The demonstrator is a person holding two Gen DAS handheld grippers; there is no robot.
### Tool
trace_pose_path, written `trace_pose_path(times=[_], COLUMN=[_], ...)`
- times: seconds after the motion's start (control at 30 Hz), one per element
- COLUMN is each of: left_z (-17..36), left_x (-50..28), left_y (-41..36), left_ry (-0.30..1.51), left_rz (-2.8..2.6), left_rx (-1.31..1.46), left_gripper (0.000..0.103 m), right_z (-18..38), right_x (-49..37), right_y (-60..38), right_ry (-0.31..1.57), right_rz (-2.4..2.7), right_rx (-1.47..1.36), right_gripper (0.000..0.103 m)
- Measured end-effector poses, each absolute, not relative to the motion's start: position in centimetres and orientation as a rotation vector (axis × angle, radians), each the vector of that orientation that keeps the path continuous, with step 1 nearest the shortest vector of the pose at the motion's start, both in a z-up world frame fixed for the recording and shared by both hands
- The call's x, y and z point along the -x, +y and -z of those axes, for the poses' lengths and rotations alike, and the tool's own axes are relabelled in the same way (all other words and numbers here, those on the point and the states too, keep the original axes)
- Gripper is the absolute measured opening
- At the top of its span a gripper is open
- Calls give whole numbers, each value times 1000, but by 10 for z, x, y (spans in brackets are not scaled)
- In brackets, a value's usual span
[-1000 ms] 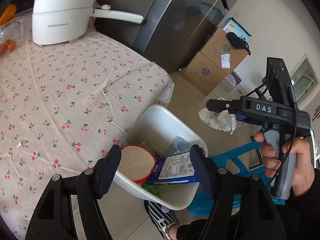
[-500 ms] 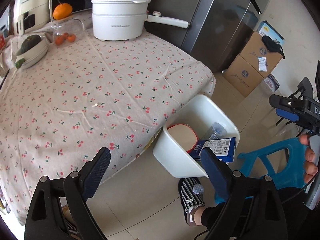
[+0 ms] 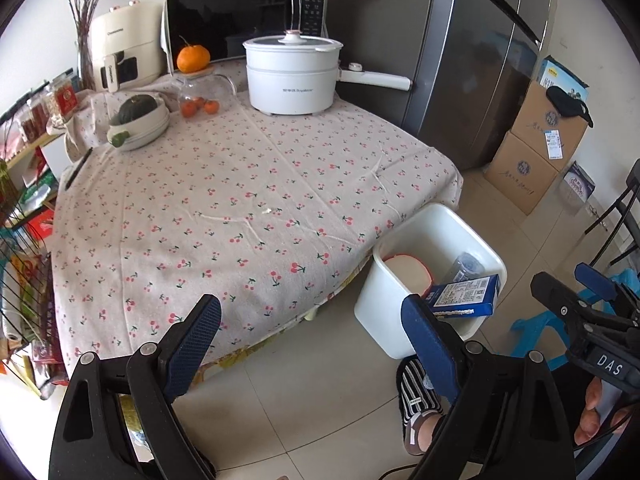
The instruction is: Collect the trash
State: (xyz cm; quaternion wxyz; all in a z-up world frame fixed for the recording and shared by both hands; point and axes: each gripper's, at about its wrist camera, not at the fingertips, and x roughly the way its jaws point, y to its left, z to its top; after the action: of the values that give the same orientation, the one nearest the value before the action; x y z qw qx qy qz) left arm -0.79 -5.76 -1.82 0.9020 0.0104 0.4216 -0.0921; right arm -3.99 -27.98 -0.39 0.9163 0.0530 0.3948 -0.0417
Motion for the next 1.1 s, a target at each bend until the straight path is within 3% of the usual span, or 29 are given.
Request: trace_pose_path(times=[0.13, 1.1], left_z=[12, 23], left_x=[20, 34], left_y=[-51, -47], left_ry=[802, 788], left_rz=[171, 146], left_rx=[-14, -14], left_gripper=[93, 94], right_z=[16, 11], right_x=[43, 51], right_y=[-272, -263], right_ry=[817, 724], right_rz=[103, 111], right_rx=[-85, -62], right_gripper=[100, 100])
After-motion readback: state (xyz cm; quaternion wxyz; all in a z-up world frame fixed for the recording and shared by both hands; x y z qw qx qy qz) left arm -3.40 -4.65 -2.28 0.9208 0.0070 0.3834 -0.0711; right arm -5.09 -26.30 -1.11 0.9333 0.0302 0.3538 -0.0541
